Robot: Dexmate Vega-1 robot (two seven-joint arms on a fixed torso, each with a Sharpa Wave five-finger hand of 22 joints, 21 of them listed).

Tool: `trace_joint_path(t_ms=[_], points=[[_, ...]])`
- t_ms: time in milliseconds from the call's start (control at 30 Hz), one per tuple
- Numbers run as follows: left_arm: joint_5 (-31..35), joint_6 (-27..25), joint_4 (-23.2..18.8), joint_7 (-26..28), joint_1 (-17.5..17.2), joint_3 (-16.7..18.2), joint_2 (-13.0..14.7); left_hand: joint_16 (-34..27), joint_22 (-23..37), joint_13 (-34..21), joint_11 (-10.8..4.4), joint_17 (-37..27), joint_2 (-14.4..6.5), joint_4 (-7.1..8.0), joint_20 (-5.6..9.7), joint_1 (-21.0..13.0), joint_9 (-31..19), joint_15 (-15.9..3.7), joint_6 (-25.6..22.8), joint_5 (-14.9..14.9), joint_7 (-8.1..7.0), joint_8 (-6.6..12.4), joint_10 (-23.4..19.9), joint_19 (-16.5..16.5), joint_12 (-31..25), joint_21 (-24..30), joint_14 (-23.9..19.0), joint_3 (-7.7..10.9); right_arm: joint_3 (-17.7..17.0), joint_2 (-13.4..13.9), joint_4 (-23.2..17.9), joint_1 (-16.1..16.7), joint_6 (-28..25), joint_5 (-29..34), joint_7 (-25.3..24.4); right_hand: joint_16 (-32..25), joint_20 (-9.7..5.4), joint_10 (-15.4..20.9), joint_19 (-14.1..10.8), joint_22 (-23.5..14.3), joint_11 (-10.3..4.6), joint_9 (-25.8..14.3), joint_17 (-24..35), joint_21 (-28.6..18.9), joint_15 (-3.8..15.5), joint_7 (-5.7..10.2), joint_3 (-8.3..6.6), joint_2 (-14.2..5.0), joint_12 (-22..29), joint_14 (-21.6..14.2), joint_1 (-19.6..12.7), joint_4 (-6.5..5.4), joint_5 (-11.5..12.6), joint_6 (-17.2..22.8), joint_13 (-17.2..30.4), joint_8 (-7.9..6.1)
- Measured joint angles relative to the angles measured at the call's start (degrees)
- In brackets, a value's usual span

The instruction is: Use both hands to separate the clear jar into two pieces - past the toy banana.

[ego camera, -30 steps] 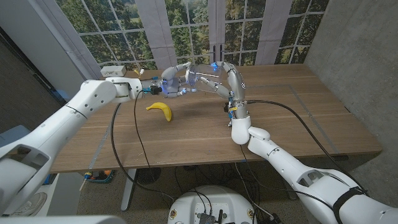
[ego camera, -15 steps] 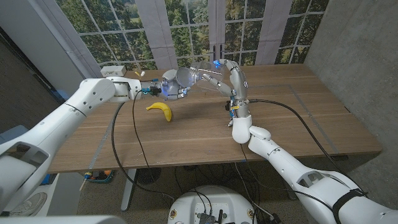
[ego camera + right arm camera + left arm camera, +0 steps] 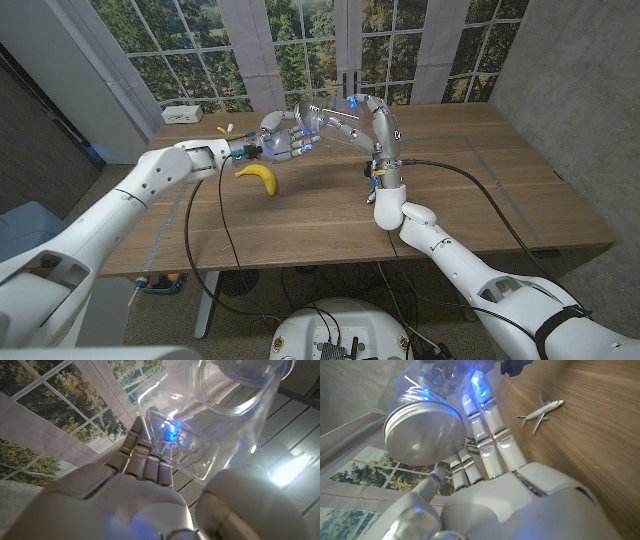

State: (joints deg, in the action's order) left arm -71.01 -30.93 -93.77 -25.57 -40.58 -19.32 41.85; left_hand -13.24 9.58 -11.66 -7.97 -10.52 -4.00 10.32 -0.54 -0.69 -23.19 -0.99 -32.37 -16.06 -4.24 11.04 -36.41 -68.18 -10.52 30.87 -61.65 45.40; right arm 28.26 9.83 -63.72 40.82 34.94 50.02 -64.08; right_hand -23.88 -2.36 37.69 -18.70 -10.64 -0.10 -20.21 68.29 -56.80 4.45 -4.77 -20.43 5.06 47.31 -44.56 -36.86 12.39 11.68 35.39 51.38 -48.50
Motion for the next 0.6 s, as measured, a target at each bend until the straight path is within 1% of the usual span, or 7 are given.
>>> trace_joint_path(t_ms=[133,200,233,333,400,500,600], points=[[-1.27,2.11,0.0,0.92,-1.78,1.33,-1.06,2.18,0.01,-0.1,7.5,-0.05,0.13,-0.41,-1.33,0.58,2.72,1.28,-1.74,-0.74,7.36,-0.61,-0.19,1.76,0.39,-3.72,5.77,-0.57,0.25,0.1,-0.11,0.0,-0.2,-0.17,0.06,0.0,0.0,0.0,0.0,0.0,0.0,0.0,0.0,-0.21,0.0,0.0,0.0,0.0,0.0,0.0,0.0,0.0,0.07,0.0,0.0,0.0],[-1.71,2.97,0.0,1.12,-2.14,1.58,-1.28,2.51,0.01,0.0,9.69,0.02,2.98,-1.01,-1.88,1.34,4.09,1.34,-1.56,-0.74,9.41,-0.67,0.13,2.31,0.39,-5.38,8.3,-2.65,0.33,0.13,-0.16,0.0,-0.27,-0.21,0.07,0.0,0.0,0.0,0.0,0.0,0.0,0.0,0.0,-0.21,-0.01,0.0,0.0,0.0,0.0,-0.01,0.0,0.0,0.2,0.0,0.0,0.0],[-1.88,3.36,0.05,1.16,-2.68,1.88,-1.65,2.6,0.01,0.09,10.3,0.1,5.27,-1.38,-2.05,1.39,4.81,1.36,-1.2,-0.55,10.05,-0.67,0.73,2.48,0.39,-6.24,9.51,-4.08,0.36,0.13,-0.19,0.0,-0.4,-0.25,0.09,0.0,0.0,0.0,0.0,0.0,0.0,0.0,0.0,-0.21,-0.01,0.0,0.0,0.0,0.0,-0.01,0.0,0.0,0.22,0.0,0.0,0.0],[-2.39,4.34,0.27,1.18,-3.27,2.25,-2.1,2.61,0.01,0.52,14.22,0.23,10.57,-2.29,-2.35,1.16,6.66,1.84,-2.62,0.18,13.34,-0.67,-0.56,2.78,0.4,-8.18,11.55,-7.43,0.42,0.14,-0.27,0.0,-0.52,-0.27,0.12,0.0,0.0,0.0,0.0,0.0,0.0,0.0,0.0,-0.41,-0.01,0.0,0.0,0.0,0.0,-0.01,0.0,0.0,0.22,0.0,0.0,0.0],[-2.63,4.64,0.42,1.17,-3.5,2.4,-2.33,2.61,0.01,0.55,14.94,0.46,11.66,-2.63,-2.54,0.88,7.12,2.15,-2.83,0.39,13.92,-0.67,-0.7,2.97,0.43,-8.67,12.07,-8.32,0.43,0.14,-0.36,0.0,-0.59,-0.27,0.12,0.0,0.0,0.0,0.0,-0.01,0.0,0.0,0.0,-0.42,-0.01,0.0,0.0,0.0,0.0,-0.01,0.0,0.0,0.22,0.0,0.0,0.0],[-3.64,4.88,0.85,0.73,-3.75,2.58,-2.81,2.71,0.02,0.57,18.88,0.56,13.17,-3.15,-3.08,0.72,7.84,2.25,-2.29,0.79,14.55,-0.65,-3.8,3.13,0.32,-9.56,12.99,-9.5,0.41,0.14,-0.54,0.01,-0.84,-0.3,0.12,0.0,0.0,0.0,0.0,-0.01,0.0,0.0,0.0,-0.42,-0.01,0.0,0.0,0.0,0.0,-0.01,0.0,0.0,0.22,-0.01,0.0,0.0],[-5.19,4.56,1.75,0.23,-3.92,2.87,-3.58,3.05,0.02,0.49,19.72,0.63,13.71,-4.14,-3.77,0.31,8.67,2.77,-0.3,1.07,14.06,-0.73,-2.93,3.78,0.14,-10.84,14.13,-10.49,0.39,0.16,-0.68,0.07,-0.97,-0.33,0.09,0.0,0.0,0.0,0.0,-0.01,0.0,0.0,0.0,-0.42,-0.01,0.1,0.0,0.0,0.0,-0.01,0.0,0.0,0.22,-0.1,0.0,0.0]])
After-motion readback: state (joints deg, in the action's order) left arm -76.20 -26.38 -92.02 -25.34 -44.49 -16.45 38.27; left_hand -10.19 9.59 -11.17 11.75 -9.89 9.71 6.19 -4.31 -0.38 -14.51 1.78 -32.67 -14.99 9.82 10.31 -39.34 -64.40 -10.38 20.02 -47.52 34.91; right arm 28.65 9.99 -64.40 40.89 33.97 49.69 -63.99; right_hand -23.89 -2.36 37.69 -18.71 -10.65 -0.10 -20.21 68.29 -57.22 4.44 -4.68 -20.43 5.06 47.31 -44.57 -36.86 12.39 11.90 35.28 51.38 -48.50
